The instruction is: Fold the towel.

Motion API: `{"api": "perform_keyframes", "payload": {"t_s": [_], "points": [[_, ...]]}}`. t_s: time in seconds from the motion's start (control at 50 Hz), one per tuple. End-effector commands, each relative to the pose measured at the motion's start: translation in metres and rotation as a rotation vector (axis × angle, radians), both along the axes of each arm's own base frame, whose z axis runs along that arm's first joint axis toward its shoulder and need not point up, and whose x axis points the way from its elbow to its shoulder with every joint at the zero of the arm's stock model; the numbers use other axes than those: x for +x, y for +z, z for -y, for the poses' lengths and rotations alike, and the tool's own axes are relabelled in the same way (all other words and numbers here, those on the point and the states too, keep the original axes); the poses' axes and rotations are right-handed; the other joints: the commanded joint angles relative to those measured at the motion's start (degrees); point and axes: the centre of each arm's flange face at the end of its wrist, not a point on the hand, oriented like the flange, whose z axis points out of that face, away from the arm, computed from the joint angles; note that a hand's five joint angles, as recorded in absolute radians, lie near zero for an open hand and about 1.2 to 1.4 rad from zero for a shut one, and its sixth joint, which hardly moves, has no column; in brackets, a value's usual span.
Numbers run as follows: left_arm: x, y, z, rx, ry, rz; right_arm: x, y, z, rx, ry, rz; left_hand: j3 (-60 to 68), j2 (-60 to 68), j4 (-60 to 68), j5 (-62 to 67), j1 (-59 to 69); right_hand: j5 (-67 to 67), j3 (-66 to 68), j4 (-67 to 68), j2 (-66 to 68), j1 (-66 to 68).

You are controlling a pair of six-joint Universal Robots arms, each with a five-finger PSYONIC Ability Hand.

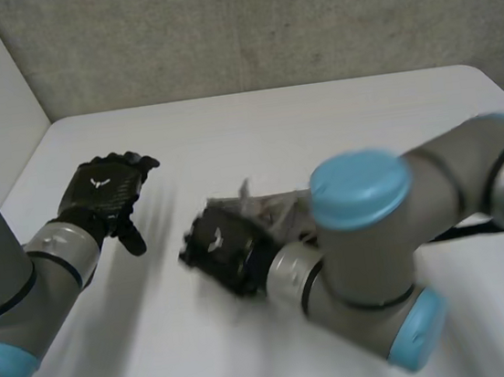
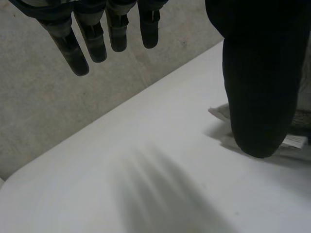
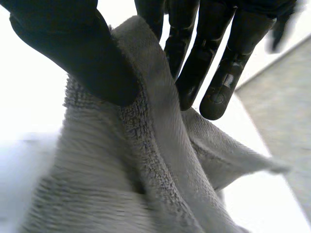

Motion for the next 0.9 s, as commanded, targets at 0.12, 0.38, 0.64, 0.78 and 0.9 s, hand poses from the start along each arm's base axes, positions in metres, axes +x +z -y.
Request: {"api": "perform_keyframes", "payload": {"t_s": [0.12, 0.38, 0.64, 0.78, 0.9], "points": [[-0.007, -0.002, -0.001, -0.005, -0.02, -0.006, -0.009, 0.0, 0.008, -0.051, -0.166, -0.051, 0.7, 0.8, 0.7, 0.3, 0.4, -56.5, -57.7, -58.6, -57.1, -44.8], [-0.062, 0.017, -0.015, -0.079, -0.16, -0.123, -0.087, 0.061, 0.063, 0.081, -0.445, 0.161, 1.7, 1.8, 1.7, 1.3, 1.4, -56.5, -57.7, -58.6, -57.1, -44.8], [-0.11, -0.022, -0.079, 0.128, -0.326, -0.216, -0.17, 0.018, 0.083, 0.223, -0.68, 0.073, 1.8, 1.9, 1.9, 1.4, 1.5, -56.5, -57.7, -58.6, -57.1, -44.8], [-0.128, -0.065, -0.078, 0.186, -0.311, -0.151, -0.181, -0.006, 0.078, 0.25, -0.682, 0.079, 1.8, 1.9, 1.9, 1.4, 1.5, -45.6, -46.8, -47.7, -46.3, -34.0], [-0.136, -0.077, -0.059, 0.148, -0.258, -0.112, -0.18, -0.02, 0.073, 0.26, -0.669, 0.071, 2.0, 2.1, 2.1, 1.6, 1.7, -38.1, -39.3, -40.2, -38.7, -26.4]]}}
